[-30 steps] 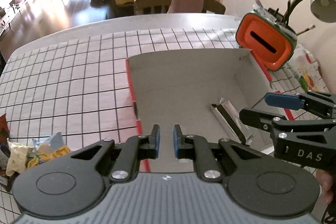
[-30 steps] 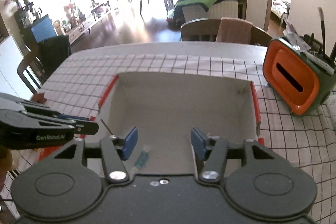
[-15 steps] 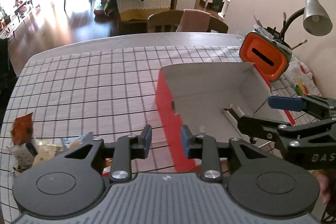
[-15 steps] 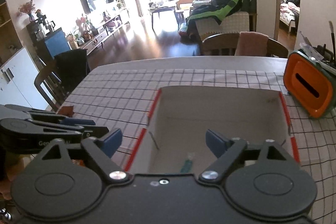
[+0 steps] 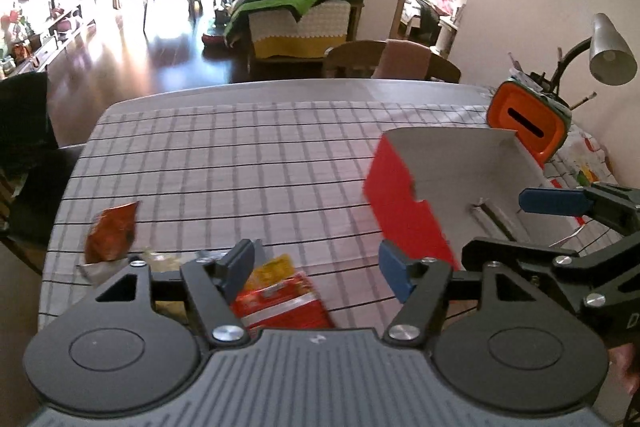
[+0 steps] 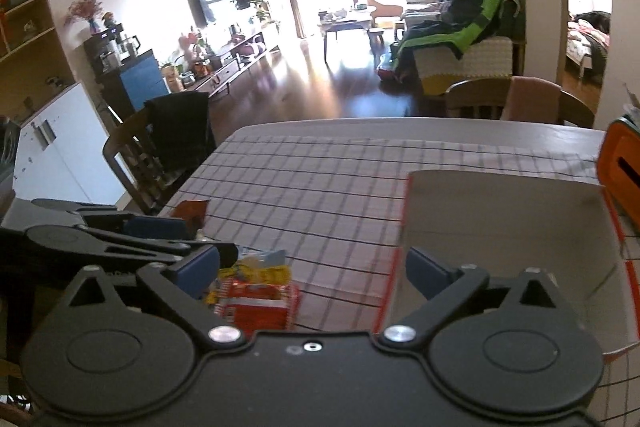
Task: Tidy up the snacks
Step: 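Grasp the red chip bag with the right gripper while the left grasps the black-and-silver bag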
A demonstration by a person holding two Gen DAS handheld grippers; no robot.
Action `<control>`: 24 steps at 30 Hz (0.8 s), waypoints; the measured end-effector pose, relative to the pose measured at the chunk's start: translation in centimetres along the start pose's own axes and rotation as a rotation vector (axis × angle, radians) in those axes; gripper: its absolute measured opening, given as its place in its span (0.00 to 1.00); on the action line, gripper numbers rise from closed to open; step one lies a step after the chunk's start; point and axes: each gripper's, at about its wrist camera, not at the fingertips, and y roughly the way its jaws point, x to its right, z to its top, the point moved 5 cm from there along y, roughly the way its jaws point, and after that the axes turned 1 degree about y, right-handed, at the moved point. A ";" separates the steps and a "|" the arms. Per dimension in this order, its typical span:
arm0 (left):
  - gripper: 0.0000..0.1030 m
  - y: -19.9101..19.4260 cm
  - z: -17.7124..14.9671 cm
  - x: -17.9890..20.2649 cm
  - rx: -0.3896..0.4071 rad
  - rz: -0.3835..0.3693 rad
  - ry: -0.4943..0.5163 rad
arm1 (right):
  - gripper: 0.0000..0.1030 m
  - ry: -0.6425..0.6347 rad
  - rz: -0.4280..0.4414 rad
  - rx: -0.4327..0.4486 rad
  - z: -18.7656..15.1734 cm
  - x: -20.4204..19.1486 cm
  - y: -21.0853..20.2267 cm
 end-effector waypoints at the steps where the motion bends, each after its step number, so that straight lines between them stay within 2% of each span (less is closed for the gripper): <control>1: 0.72 -0.3 -0.3 -0.7 0.006 0.007 0.000 | 0.99 0.000 0.004 -0.001 -0.1 -0.5 0.3; 4: 0.81 -1.0 -1.0 -2.6 0.025 0.025 -0.003 | 1.00 0.001 0.010 -0.005 -0.4 -1.8 0.9; 12: 0.84 -2.0 -2.9 -7.9 0.038 0.047 -0.040 | 1.00 -0.022 0.000 -0.020 -2.1 -5.9 3.0; 15: 0.85 -1.9 -3.8 -9.7 0.035 0.079 -0.040 | 1.00 -0.029 -0.011 -0.041 -2.8 -6.7 4.3; 24: 0.85 0.0 -6.9 -15.1 -0.048 0.137 -0.120 | 1.00 -0.096 -0.040 -0.137 -5.2 -8.8 8.7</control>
